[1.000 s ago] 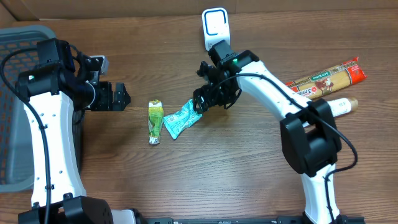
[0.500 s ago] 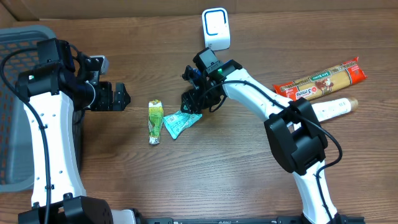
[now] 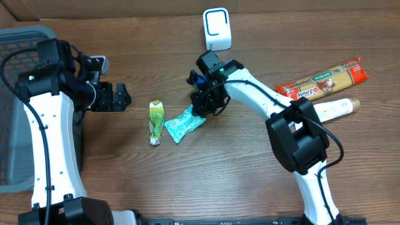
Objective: Scan the item barcode
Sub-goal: 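Move the right gripper left and grasp the mint-green snack pack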
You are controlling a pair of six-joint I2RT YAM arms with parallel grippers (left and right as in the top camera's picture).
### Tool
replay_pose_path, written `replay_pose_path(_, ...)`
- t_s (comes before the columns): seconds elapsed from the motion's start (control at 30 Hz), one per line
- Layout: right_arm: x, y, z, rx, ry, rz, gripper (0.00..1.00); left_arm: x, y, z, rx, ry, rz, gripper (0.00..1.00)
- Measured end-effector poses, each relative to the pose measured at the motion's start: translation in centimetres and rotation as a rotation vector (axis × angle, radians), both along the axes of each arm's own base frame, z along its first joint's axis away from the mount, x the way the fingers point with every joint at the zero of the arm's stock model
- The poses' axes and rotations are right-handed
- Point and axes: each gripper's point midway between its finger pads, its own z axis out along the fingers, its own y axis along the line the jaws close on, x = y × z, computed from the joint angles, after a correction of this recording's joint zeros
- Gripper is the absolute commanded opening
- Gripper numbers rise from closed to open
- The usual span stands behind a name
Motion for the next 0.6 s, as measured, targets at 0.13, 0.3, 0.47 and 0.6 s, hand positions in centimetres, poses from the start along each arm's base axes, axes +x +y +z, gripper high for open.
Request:
replay_pose_path(0.13, 1.1, -3.3, 0.2, -0.074, 0.015, -0.063, 0.04, 0.0, 0.0, 0.0, 0.000, 0.000, 0.000, 1.00)
replay_pose_path(0.3, 5.4, -8.8, 2.7, -0.106, -0.047, -0.238, 0.04, 0.0, 0.0, 0.0, 0.000, 0.000, 0.000, 0.99)
replay_pose_path(0.47, 8.6, -12.9, 4.1, -0.073, -0.122, -0.412, 0.04, 0.0, 0.0, 0.0, 0.000, 0.000, 0.000, 1.00)
replay_pose_path(0.6, 6.7, -13.7, 1.8, -0.112, -0.059, -0.427, 0.04, 0.0, 0.0, 0.0, 0.000, 0.000, 0.000, 1.00)
